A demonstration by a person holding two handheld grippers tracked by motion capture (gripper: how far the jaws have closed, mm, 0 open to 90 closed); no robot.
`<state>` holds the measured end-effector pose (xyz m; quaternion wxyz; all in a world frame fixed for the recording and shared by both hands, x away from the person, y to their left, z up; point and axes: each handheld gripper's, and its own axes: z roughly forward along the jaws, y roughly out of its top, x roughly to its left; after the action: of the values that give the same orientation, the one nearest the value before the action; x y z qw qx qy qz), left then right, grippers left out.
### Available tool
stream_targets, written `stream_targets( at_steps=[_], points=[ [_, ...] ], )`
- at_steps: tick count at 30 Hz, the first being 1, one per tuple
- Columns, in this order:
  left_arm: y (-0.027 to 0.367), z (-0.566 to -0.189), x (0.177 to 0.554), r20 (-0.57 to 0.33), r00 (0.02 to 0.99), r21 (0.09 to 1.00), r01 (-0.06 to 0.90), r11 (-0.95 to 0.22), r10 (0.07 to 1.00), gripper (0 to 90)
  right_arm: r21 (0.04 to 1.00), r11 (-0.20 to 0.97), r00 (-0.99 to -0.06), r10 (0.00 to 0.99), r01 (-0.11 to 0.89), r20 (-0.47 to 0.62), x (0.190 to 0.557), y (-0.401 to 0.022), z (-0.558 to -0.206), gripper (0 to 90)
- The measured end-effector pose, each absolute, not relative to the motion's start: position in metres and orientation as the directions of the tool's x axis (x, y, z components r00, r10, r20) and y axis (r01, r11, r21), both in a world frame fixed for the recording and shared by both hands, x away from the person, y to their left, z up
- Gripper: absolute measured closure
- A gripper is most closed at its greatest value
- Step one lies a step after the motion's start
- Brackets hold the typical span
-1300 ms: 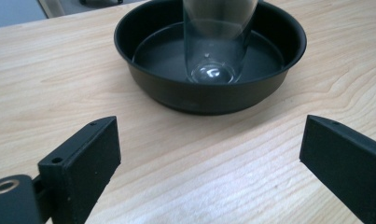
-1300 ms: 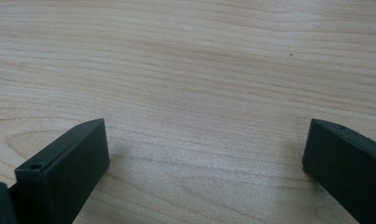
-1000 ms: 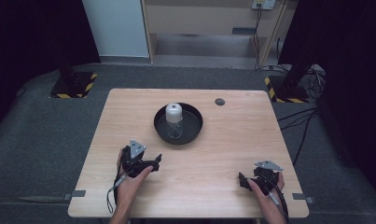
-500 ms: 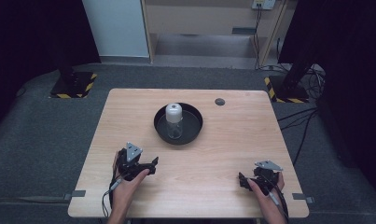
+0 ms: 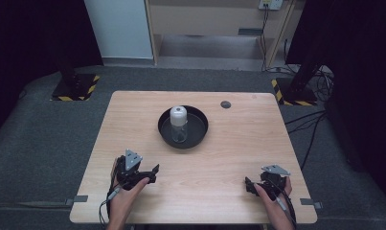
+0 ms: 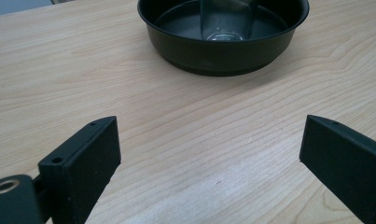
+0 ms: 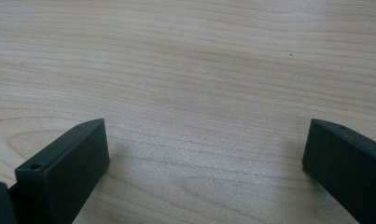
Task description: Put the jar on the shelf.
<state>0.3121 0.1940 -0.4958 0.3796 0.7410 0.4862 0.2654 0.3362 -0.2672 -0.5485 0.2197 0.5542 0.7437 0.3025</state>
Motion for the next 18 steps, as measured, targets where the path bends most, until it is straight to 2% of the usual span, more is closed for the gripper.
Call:
stream_targets(
  at_steps=[18],
  points=[
    [0.218, -0.508, 0.301, 0.031, 0.345, 0.79, 0.567, -0.234, 0.938, 4.0, 0.693, 0.203, -0.289, 0.957, 0.691, 0.008, 0.336, -0.267, -0.548, 0.4]
  ],
)
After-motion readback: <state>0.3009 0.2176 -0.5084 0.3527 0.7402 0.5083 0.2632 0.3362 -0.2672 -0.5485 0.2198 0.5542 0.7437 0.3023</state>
